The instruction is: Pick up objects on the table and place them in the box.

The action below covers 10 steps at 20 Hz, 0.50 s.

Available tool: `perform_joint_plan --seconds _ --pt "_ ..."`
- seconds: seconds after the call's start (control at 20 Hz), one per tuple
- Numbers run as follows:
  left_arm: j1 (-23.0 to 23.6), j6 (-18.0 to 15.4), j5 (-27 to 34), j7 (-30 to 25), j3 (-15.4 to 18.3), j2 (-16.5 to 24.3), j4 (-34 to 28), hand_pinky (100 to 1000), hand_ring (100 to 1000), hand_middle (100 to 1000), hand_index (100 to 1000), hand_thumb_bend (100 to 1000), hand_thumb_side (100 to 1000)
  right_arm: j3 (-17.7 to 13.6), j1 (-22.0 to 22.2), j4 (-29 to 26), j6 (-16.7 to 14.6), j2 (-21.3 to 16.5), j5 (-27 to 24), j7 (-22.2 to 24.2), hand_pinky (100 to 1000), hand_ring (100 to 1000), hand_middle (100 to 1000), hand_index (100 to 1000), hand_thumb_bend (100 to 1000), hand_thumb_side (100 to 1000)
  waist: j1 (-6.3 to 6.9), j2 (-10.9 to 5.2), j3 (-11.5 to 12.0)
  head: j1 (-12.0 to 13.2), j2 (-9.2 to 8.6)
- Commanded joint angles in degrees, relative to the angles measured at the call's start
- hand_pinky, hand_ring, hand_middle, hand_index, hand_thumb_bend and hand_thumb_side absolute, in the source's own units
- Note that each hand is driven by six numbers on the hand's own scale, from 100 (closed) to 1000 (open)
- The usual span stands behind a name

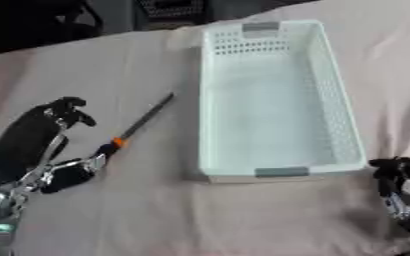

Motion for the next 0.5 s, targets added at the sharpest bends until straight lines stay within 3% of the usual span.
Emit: perform_joint_plan --seconds 0.05,0.5 --pt "0.1 1.1 -1.2 0.0 0.3 0.4 0.2 876 847 855 703 458 420 -0.3 0.1 -0.4 0.1 -0.5 0.1 0.3 421 536 571 801 100 825 -0.08 -0.48 -0.1 0.1 -0.39" --pt "0.2 0.4 -1.7 -0.2 -0.5 0.2 2.3 876 848 845 703 440 454 -0.2 0.0 -0.4 0.1 -0.5 0.1 0.5 421 536 572 801 100 825 -0.05 -0.47 -0.2 0.3 -0.34"
